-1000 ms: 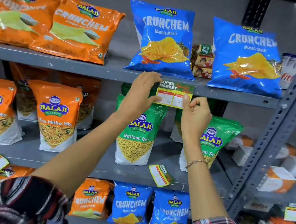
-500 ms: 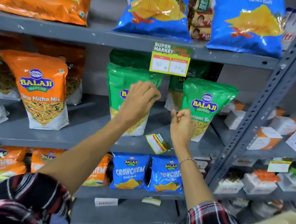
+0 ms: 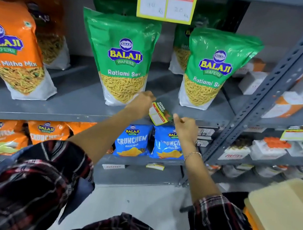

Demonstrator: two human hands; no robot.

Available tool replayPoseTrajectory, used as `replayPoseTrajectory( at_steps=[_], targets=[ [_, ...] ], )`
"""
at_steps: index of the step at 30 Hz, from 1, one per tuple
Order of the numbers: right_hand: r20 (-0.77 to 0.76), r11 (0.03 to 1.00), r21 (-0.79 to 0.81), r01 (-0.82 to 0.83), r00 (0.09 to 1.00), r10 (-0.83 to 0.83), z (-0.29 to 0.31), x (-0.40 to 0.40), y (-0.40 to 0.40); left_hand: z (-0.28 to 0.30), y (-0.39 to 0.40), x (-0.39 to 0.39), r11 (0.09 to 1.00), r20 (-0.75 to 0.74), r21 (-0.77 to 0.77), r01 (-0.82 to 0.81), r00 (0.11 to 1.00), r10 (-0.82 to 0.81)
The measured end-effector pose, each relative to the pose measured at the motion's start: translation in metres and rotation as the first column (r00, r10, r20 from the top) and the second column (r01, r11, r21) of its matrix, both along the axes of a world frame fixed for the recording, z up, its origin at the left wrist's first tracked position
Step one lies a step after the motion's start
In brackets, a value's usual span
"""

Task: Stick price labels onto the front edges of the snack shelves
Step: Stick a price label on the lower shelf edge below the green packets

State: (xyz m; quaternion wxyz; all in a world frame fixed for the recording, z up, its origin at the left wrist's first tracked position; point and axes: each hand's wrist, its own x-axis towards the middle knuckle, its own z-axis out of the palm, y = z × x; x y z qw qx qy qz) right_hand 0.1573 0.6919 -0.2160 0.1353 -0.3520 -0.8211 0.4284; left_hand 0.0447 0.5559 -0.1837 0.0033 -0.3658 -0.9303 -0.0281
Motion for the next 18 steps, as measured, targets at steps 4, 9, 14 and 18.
replayPoseTrajectory(
  at_steps=[4,9,14,18],
  targets=[
    [-0.050,0.996,-0.069,0.060,0.997,-0.064,0.003,0.000,-0.007,-0.006,0.015,-0.004,0.996,0.017,-0.090,-0.017,1.000,0.018],
    [-0.103,0.992,-0.126,-0.024,0.995,0.011,-0.004,-0.001,-0.006,-0.010,0.027,-0.010,0.991,0.130,0.075,-0.107,0.987,0.097],
    [-0.088,0.992,-0.109,-0.059,0.995,0.049,-0.001,-0.005,-0.002,-0.006,0.034,-0.015,0.921,0.196,0.312,-0.234,0.964,0.179],
    [-0.089,0.990,-0.107,-0.088,0.993,0.079,0.003,-0.008,-0.001,0.002,0.035,-0.014,0.880,0.226,0.378,-0.288,0.950,0.214]
  ],
)
